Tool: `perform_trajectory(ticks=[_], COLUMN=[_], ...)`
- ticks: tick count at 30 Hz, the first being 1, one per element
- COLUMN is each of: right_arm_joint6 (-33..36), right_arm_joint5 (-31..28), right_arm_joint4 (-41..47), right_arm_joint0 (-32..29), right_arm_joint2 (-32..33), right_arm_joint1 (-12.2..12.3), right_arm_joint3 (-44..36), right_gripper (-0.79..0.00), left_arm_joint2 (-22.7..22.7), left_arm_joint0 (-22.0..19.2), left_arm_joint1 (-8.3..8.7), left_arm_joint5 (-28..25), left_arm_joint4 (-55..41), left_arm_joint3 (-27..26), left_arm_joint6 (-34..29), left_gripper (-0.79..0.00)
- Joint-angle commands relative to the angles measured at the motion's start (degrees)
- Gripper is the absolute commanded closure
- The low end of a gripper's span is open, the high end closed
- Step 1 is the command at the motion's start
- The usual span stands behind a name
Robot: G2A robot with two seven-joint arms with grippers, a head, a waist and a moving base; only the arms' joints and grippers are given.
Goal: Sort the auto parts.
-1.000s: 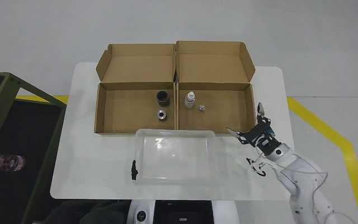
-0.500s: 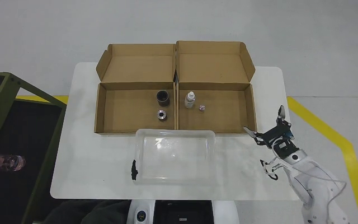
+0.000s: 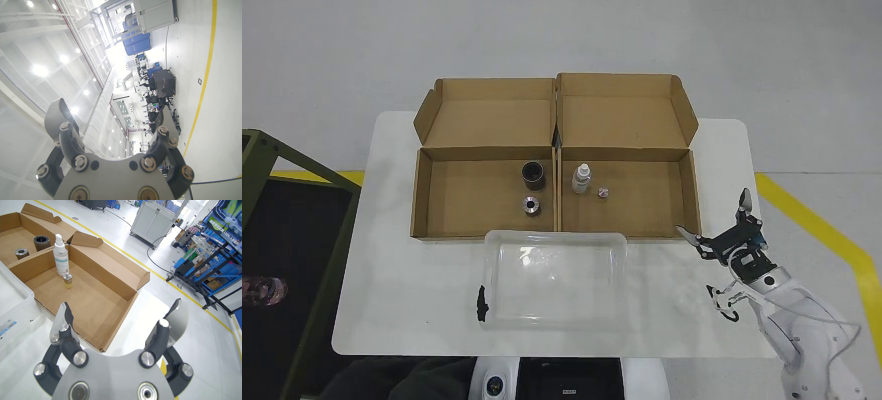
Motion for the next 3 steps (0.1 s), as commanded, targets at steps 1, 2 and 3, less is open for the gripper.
perform_trajectory(ticks=[1, 2, 3], right_arm_joint6=[0.00, 0.00, 0.00], right_arm_joint5=[0.00, 0.00, 0.00], right_arm_joint4=[0.00, 0.00, 0.00], right_arm_joint0=[0.00, 0.00, 0.00], right_arm_joint2=[0.00, 0.00, 0.00], right_arm_joint1=[0.00, 0.00, 0.00], right_arm_joint3=[0.00, 0.00, 0.00], right_gripper=[-0.785, -0.785, -0.785], left_arm_joint2=[0.00, 0.00, 0.00], left_arm_joint0=[0.00, 0.00, 0.00], left_arm_joint1=[0.00, 0.00, 0.00], left_arm_joint5=[0.00, 0.00, 0.00], left_arm_joint4=[0.00, 0.00, 0.00], left_arm_joint3=[0.00, 0.00, 0.00], left_arm_joint6=[0.00, 0.00, 0.00], left_gripper=[-0.785, -0.785, -0.785])
